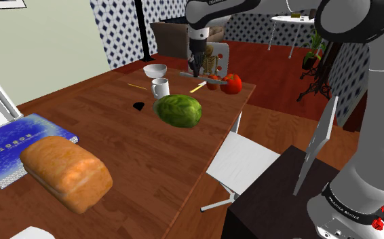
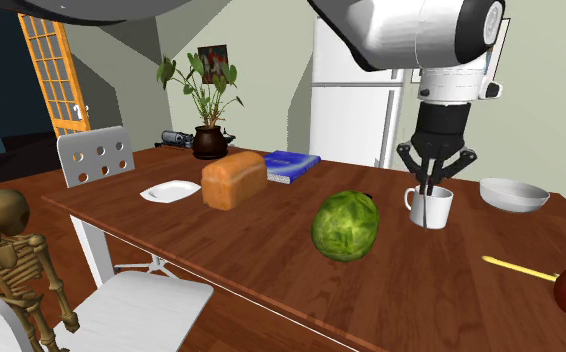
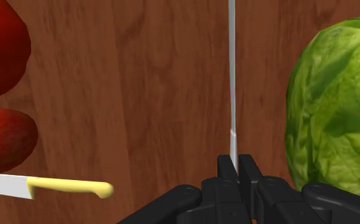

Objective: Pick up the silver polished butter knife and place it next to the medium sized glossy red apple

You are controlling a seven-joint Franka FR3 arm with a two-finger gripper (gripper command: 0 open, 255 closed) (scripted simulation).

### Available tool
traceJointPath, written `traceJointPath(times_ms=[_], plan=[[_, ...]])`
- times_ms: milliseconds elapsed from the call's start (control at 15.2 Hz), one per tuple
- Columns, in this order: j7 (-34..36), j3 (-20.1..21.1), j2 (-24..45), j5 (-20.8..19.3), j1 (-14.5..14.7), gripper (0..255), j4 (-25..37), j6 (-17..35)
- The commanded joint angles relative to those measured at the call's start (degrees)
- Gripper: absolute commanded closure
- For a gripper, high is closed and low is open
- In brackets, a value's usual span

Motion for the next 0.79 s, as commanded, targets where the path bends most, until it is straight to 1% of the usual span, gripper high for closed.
traceJointPath(times_ms=[0,198,264,726], plan=[[-2.65,-0.71,1.24,0.29,-1.76,255,1.96,-0.72],[-5.97,-1.61,3.67,0.60,-4.04,255,5.75,-2.09],[-7.91,-2.12,5.44,0.78,-5.37,255,8.55,-3.14],[-7.92,-2.14,5.59,0.74,-5.51,255,3.39,2.17]])
